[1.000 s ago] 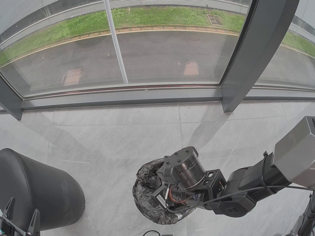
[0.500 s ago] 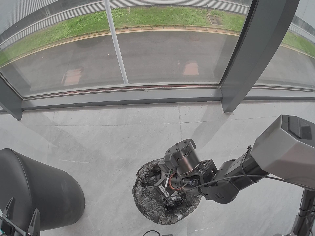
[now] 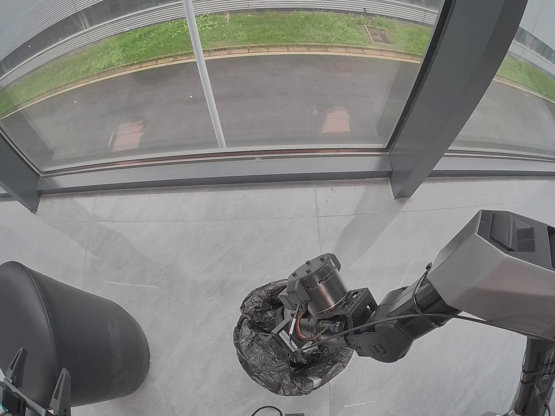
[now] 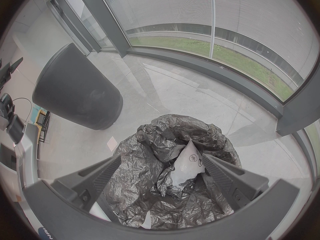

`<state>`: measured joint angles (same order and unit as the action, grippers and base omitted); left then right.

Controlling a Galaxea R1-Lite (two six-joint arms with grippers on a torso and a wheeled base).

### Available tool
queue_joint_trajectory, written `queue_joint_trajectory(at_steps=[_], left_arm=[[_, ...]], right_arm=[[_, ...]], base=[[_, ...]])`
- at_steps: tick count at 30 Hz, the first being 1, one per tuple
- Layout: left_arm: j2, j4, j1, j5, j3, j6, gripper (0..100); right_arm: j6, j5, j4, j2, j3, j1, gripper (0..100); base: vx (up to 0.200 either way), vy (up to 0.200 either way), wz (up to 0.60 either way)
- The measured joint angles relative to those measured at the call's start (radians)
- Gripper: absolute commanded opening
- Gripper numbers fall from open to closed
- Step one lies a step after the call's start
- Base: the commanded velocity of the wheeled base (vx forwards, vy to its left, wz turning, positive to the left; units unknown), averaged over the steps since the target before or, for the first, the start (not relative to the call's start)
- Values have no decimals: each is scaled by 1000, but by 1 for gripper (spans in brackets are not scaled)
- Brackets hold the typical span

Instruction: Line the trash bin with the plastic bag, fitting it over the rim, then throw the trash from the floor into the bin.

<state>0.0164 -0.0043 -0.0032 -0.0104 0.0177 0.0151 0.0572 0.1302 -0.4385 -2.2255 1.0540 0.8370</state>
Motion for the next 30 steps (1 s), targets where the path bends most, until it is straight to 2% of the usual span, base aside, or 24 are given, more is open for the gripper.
queue_joint_trajectory(at_steps=[25,30], left_arm=[[0,0,0,0,0,0,100],[0,0,0,0,0,0,100]], right_arm=[[-3,14,-118,-58,-17,0,100],[-41,15,-139,-70,-19,0,100]], base=[[0,0,0],[0,0,0]])
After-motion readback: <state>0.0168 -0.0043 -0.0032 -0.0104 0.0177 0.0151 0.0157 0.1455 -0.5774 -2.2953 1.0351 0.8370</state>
